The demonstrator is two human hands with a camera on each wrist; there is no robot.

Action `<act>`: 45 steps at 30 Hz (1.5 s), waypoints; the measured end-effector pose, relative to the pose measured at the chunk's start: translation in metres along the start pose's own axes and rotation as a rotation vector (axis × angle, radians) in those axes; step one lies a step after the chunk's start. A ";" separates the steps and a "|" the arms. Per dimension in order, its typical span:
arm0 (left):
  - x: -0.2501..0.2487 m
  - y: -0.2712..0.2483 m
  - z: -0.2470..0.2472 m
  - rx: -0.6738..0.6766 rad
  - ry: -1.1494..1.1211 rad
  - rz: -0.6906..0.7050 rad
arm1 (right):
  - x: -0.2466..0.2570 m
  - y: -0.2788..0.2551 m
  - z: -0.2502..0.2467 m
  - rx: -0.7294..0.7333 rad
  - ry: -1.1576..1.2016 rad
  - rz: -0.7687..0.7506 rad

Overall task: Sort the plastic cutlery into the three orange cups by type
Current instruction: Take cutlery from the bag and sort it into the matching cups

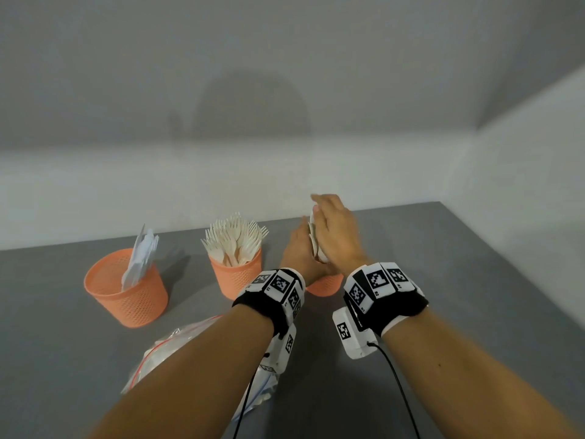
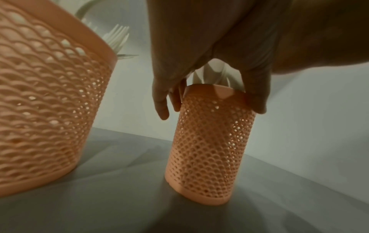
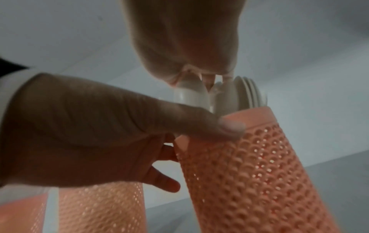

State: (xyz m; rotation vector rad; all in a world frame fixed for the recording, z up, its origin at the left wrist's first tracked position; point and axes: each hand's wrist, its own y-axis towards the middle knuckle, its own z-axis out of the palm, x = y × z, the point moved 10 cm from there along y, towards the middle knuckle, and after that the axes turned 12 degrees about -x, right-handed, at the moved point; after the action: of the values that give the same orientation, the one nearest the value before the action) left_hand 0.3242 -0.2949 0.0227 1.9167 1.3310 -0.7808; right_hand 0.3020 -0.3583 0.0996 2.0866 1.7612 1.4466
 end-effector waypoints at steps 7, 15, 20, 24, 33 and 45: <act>-0.007 -0.006 -0.020 0.048 0.013 -0.053 | -0.001 -0.015 0.015 0.262 -0.288 -0.093; -0.014 -0.053 -0.134 -0.076 -0.422 -0.213 | 0.085 -0.033 -0.016 0.098 0.188 -0.154; 0.041 -0.099 -0.168 0.033 0.070 -0.152 | 0.121 -0.113 0.045 0.650 0.216 -0.128; 0.123 -0.151 -0.171 0.258 0.577 -0.288 | 0.124 -0.179 0.084 0.958 0.007 -0.242; 0.166 -0.184 -0.188 0.146 0.420 -0.397 | 0.112 -0.232 0.117 0.960 -0.311 -0.439; 0.176 -0.210 -0.212 0.130 0.128 -0.360 | 0.138 -0.249 0.126 0.856 -0.347 -0.558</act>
State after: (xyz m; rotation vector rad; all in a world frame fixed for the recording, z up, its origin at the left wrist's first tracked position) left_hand 0.1986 0.0241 -0.0265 1.8754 1.7743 -0.9502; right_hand 0.1877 -0.0989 -0.0287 1.6567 2.7460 0.1638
